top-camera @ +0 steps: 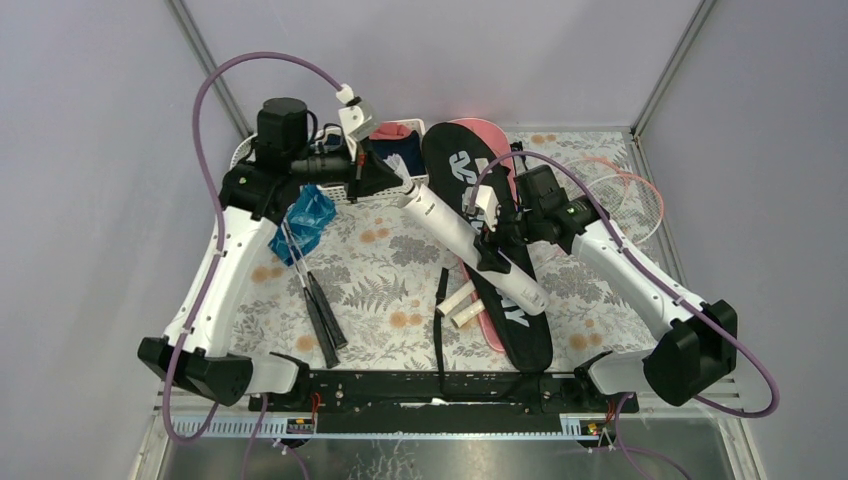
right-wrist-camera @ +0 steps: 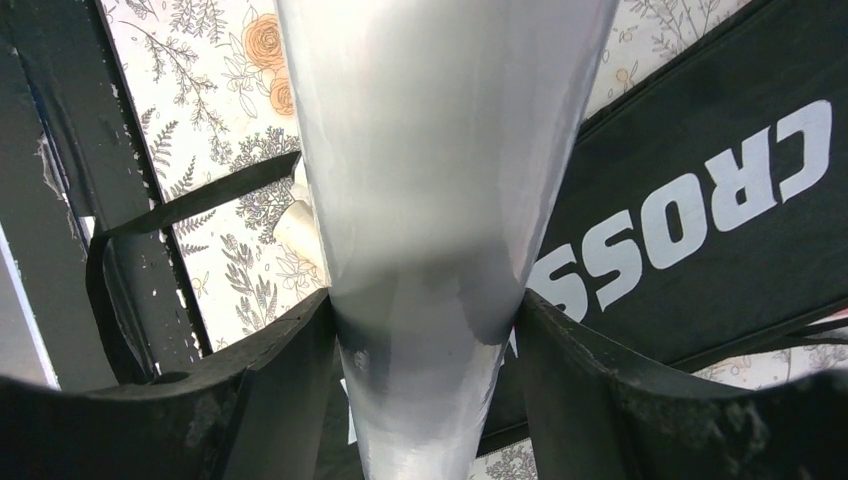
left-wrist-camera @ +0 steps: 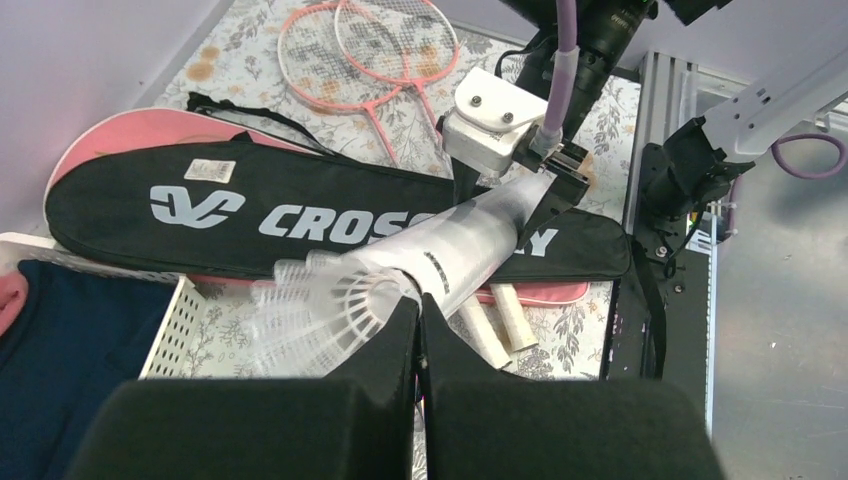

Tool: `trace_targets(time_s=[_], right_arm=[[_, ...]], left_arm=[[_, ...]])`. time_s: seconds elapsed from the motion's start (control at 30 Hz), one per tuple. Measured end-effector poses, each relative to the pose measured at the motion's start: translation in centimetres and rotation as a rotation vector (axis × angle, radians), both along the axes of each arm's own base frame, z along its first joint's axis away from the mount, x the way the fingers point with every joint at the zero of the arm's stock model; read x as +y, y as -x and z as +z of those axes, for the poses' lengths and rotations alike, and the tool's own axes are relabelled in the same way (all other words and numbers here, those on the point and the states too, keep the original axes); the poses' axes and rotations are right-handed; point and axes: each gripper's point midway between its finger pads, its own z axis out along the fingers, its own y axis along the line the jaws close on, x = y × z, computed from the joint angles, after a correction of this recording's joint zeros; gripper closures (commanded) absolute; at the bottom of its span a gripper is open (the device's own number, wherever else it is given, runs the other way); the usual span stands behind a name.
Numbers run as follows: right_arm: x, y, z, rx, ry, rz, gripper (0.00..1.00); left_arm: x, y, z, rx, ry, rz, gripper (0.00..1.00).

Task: Pack up the badminton gear
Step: Place the shuttlecock at the shuttle tube.

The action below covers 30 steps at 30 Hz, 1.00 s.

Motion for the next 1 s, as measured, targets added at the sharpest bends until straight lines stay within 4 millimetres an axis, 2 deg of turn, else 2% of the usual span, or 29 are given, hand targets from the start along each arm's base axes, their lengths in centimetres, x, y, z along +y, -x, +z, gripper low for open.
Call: trace_targets(time_s=[0.2,0.4,0.7,1.0], right_arm=[[-0.2,0.3,-0.8,0.018,0.008,-0.003,0.61],[-0.1,0.2,-1.0,0.010,0.003,-0.003,0.62],[-0.2,0.3,-1.1,-0.005,-0.004,-0.003,0.63],[-0.2,0.4,-0.8,-0.014,-0.010,-0.003,0.64]], left_arm=[[-0.6,-0.9,-1.8,0.027,-0.025,0.015,1.00],[0.0,-1.5,-2.2,0.001,-0.052,0.065,1.00],[1.7,-2.0,-1.6,-0.080,-0.093,0.137,1.00],[1.3,-1.6,-3.4,-0.003,-0.100,0.096,1.00]])
